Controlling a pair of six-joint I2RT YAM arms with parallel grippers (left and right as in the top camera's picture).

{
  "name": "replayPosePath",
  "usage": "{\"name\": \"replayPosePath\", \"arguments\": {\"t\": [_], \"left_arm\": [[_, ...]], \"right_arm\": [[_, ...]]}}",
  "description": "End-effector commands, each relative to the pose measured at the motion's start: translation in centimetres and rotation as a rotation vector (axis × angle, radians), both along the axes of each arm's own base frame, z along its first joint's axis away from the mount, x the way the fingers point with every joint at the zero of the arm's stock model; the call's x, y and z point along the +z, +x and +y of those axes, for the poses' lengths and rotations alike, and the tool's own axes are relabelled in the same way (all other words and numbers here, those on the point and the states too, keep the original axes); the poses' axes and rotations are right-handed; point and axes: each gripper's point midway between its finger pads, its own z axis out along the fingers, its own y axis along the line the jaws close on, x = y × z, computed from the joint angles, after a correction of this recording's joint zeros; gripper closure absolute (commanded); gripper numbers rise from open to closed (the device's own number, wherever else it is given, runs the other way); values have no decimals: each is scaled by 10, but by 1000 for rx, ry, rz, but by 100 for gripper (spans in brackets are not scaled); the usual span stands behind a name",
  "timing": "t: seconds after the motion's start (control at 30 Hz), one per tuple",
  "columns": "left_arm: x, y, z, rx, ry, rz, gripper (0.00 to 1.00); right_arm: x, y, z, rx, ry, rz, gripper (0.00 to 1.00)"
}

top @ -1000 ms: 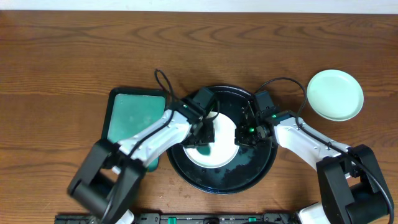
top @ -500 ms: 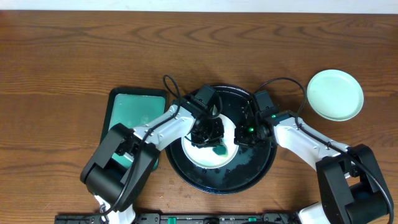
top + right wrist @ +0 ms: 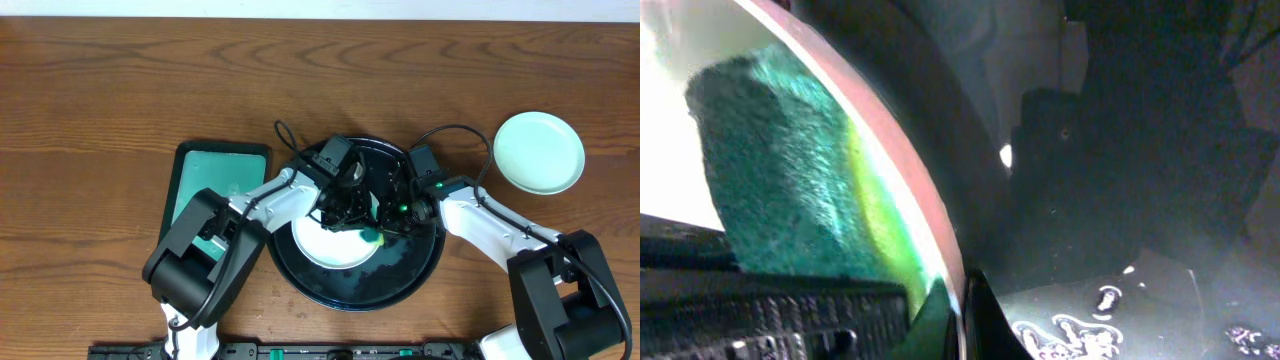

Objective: Clean dirty plates on tray and stack at the side
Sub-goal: 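Scrub the white plate with the sponge in the left gripper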

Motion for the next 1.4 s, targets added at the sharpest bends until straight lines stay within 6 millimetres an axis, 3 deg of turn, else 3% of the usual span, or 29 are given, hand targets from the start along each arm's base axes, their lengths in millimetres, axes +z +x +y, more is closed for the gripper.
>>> {"name": "replayPosePath", "arguments": {"t": [0.0,0.27,0.43,0.57,0.7,0.93,1.1,1.23,1.37], "left_arm": [[-53,36,75,133,291,-63,93],[-49,60,160,226,505,-100,93],[-45,46,187,180,637,-85,93],[-45,21,187,86,681,-33,93],[-43,-1,167,-44,633,-8,93],[-24,-49,84,-260,255,80,93],[-14,-74,57,-339,159,115,93],[-8,-84,36,-379,81,108,93],[-8,-75,27,-358,55,75,93]], "right_arm": [[-13,-22,0,5,-15,94,99],[-13,-22,0,8,-15,92,99],[-13,-22,0,15,-14,86,99],[-13,-22,0,25,-14,82,99],[-13,-22,0,25,-14,82,99],[-13,-23,0,24,-16,87,99],[-14,-25,-1,21,-20,98,99],[-14,-28,-2,16,-25,113,99],[-14,-33,-4,10,-34,136,98]]}}
